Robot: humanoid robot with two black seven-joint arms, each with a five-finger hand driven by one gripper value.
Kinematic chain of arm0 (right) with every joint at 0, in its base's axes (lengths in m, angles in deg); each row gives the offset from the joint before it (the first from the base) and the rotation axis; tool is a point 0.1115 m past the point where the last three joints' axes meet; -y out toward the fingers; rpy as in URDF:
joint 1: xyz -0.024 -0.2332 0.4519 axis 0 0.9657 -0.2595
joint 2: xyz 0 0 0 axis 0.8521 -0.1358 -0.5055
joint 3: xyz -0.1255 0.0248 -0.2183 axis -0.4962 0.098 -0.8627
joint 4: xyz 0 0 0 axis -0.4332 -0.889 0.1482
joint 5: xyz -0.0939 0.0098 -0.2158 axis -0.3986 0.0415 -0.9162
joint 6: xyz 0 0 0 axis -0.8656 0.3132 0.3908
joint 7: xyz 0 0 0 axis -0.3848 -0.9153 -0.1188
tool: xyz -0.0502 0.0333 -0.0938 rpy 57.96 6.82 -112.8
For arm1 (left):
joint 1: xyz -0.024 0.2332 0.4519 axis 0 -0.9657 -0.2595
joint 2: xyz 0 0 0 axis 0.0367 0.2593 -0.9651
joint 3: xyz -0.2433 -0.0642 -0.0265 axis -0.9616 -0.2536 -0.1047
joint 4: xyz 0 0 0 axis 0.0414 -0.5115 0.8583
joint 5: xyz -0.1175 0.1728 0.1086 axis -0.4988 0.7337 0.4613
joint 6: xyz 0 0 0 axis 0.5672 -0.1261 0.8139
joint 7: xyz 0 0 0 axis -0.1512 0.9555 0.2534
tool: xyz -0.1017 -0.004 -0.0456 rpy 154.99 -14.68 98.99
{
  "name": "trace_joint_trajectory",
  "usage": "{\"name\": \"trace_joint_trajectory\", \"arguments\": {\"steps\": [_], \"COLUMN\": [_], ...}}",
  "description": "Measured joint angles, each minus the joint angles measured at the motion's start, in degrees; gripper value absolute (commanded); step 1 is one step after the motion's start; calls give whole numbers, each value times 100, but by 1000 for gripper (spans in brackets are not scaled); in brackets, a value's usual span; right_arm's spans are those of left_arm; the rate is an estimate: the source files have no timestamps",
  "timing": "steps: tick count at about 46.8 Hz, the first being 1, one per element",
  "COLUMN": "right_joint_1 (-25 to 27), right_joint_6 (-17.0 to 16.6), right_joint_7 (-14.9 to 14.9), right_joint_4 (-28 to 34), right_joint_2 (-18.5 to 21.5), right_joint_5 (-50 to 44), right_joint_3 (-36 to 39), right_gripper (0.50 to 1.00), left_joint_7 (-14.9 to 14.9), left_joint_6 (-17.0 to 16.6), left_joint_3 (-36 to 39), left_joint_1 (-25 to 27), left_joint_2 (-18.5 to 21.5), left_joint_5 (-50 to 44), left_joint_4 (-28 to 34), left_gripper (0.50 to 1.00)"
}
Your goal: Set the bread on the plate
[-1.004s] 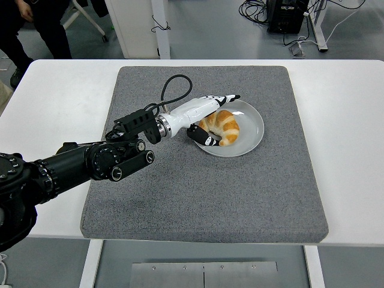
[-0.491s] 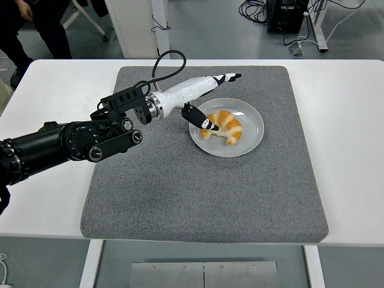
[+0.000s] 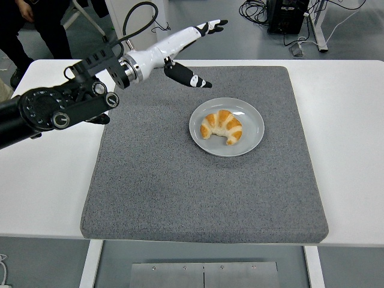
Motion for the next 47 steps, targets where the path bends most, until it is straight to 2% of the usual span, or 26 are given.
{"name": "trace_joint_trajectory", "arguments": {"steps": [8,15,21,28,32,38,47], "right_joint_1": [4,4,4,2,4,4,3], "right_joint_6": [-1,-1,-1,0,-1,-1,0], "right_joint_7": [0,0,0,1,0,1,0], "right_joint_4": [0,0,0,0,0,0,0], "right_joint_2": [0,0,0,0,0,0,0], "right_joint_5": [0,0,0,0,0,0,0], "right_joint_3": [0,0,0,0,0,0,0], "right_gripper": [1000,1000,1000,1000,1000,1000,1000], "left_joint_7": [13,35,23,54,239,743,792], "left_joint_6": [0,-51,-74,-116,-92,191,732], "left_joint_3": [-406,-714,-981,-1440,-1817,-2514,-2965], "left_joint_1": [-14,-182,-413,-782,-988,-1305,-1606], "left_joint_2": [189,249,263,294,267,226,-57], "left_joint_5": [-358,-1244,-2211,-2630,-2827,-3391,-3521], "left_joint_4": [4,-27,-86,-207,-394,-614,-1234], "left_gripper": [978,978,978,978,978,978,978]}}
